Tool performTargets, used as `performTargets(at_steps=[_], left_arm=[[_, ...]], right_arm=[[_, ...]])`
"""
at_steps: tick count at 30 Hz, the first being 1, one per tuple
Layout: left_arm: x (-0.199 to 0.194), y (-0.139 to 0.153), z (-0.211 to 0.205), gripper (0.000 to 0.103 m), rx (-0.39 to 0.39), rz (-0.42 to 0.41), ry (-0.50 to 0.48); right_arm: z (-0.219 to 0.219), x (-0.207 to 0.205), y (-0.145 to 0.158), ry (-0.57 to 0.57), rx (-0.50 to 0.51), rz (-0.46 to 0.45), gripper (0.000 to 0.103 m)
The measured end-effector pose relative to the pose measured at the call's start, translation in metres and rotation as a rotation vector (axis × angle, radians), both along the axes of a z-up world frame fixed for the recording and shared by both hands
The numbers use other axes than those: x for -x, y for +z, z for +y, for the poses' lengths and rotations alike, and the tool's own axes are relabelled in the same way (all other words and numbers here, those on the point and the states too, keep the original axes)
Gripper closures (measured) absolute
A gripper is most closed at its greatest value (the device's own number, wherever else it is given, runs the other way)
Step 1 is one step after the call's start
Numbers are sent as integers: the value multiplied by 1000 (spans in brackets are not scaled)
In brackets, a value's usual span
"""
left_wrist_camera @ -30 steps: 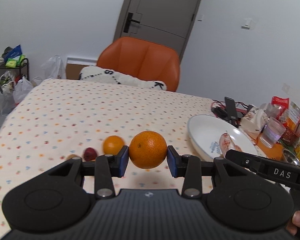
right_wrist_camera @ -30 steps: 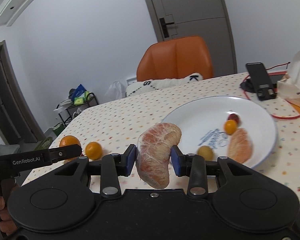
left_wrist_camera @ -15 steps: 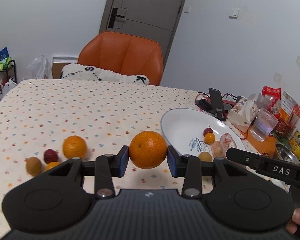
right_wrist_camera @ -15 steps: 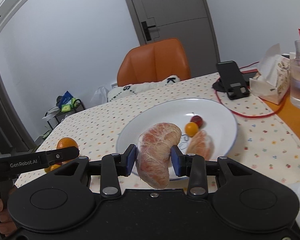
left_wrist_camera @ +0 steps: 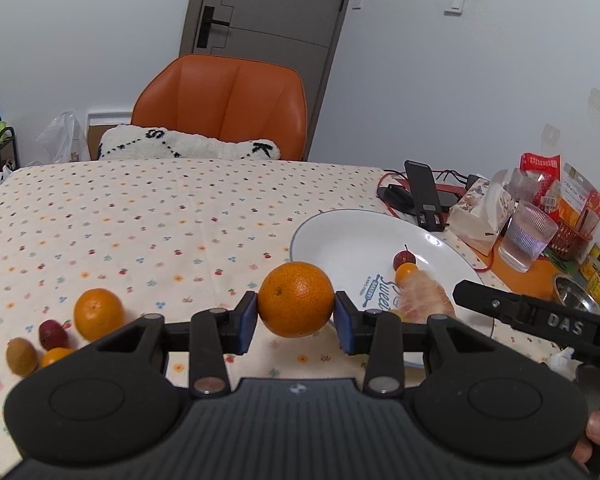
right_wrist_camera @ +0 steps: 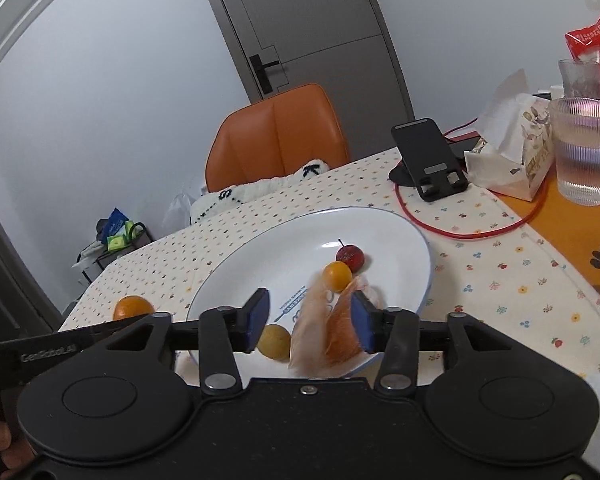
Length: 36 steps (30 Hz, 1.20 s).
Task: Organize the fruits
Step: 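Carry large orange and pomelo segment onto the white plate and release both, then withdraw both open tools from the plate back toward the fruit row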
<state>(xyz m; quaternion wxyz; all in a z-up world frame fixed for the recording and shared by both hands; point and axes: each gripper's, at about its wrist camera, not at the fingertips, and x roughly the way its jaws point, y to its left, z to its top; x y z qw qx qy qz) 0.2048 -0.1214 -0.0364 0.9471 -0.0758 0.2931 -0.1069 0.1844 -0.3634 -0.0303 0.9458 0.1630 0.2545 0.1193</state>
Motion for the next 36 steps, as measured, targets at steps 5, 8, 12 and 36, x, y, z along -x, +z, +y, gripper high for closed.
performTargets(at_steps=[5, 8, 12, 36], left_arm=[[-10, 1, -15, 64, -17, -2, -29], [-15, 3, -25, 64, -32, -16, -60], [-21, 5, -33, 64, -42, -19, -72], [8, 16, 7, 27, -57, -27, 83]], right_arm=[[-8, 5, -2, 1, -30, 4, 50], [-12, 8, -5, -1, -41, 13, 49], [-17, 13, -7, -10, -49, 14, 49], [-5, 35, 8, -56, -45, -60, 17]])
